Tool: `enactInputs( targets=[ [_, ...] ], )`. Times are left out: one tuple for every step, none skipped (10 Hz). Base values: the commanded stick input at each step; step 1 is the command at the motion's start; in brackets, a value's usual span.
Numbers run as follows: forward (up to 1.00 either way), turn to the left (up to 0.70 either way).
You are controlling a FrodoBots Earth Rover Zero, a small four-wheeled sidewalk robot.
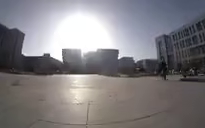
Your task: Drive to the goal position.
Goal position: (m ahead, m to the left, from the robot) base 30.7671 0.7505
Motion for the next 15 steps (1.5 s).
enactInputs(
  targets=[
    [1.00,0.04],
    [1.00,0.04],
    [1.00,0.04],
    [1.00,0.04],
    [1.00,0.24],
    [1.00,0.44],
    [1.00,0.44],
    [1.00,0.36],
    [1.00,0.23],
    [1.00,0.10],
    [1.00,0.04],
    [1.00,0.04],
    [1.00,0.04],
    [1.00,0.04],
    [1.00,0.19]
  ],
)
